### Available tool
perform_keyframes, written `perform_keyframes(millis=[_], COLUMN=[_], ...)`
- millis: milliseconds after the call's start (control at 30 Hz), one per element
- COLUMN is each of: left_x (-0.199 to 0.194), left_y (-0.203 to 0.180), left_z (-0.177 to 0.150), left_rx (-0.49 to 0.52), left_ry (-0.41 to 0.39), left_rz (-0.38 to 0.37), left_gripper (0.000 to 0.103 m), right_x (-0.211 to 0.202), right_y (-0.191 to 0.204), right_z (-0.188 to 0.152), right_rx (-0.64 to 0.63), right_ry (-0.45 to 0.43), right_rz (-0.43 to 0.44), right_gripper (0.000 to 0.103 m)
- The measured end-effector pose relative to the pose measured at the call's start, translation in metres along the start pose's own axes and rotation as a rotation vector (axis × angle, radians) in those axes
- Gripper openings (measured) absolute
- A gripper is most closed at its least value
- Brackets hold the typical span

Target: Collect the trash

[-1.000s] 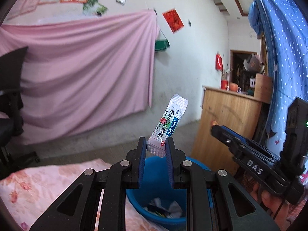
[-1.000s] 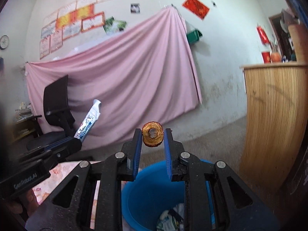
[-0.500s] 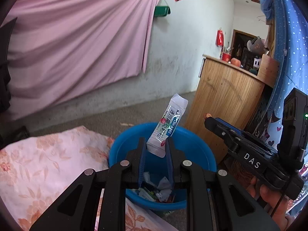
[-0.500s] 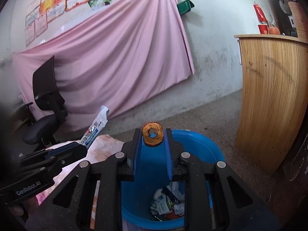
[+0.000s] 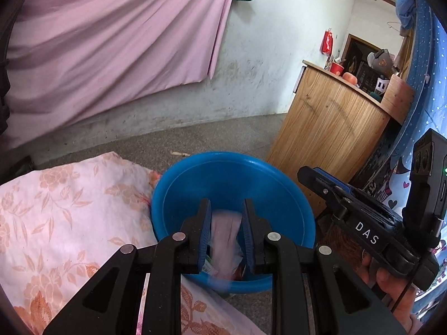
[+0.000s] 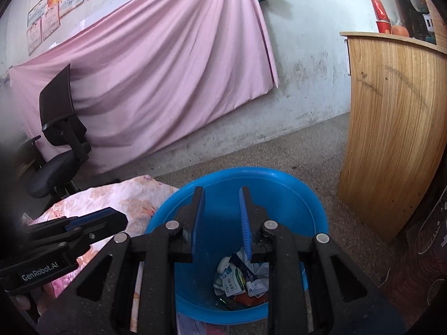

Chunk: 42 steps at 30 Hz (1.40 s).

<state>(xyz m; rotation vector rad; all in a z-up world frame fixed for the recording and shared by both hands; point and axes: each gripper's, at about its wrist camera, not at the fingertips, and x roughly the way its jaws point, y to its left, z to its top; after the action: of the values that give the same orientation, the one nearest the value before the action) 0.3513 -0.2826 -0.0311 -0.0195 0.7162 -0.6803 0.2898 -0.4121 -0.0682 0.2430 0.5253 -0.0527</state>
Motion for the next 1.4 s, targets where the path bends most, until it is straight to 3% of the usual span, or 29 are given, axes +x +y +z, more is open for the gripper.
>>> perform_keyframes(millis=[133, 633, 733, 1000, 1133, 1233, 1400], left_x=[-0.003, -0.011, -0.012, -0.015, -0.020, -0.027, -0.034], left_y=[0.006, 0.029, 0.032, 0.037, 0.040, 0.043, 0.048], left_z=[-0.001, -0.005, -0.006, -0.006, -0.008, -0.009, -0.010], left_rx=[-0.022, -0.083, -0.092, -0.106, -0.126, -0.143, -0.160], left_ry=[-0.013, -0.023, -0.031, -0.044, -0.078, -0.111, -0.152], left_rz=[0.016, 0.079, 0.087, 0.114, 0.122, 0.145, 0.190], left_gripper=[0.035, 0.040, 0.049, 0.051, 0.065, 0.079, 0.092], right_x=[0.004, 0.004, 0.004, 0.003, 0.001, 0.000, -0.001], right_y=[-0.002, -0.001, -0.001, -0.004, -0.003, -0.003, 0.000], right_z=[-0.002, -0.002, -0.002, -0.003, -0.002, -0.001, -0.001], right_rx=[0.006, 0.013, 0.018, 0.027, 0.030, 0.033, 0.036], right_ry=[0.019, 0.024, 0.020, 0.015, 0.006, -0.003, -0.011], right_rz=[-0.006, -0.003, -0.006, -0.012, -0.007, -0.003, 0.007], right_gripper=[0.064, 0.077, 0.082, 0.093, 0.103, 0.103, 0.103])
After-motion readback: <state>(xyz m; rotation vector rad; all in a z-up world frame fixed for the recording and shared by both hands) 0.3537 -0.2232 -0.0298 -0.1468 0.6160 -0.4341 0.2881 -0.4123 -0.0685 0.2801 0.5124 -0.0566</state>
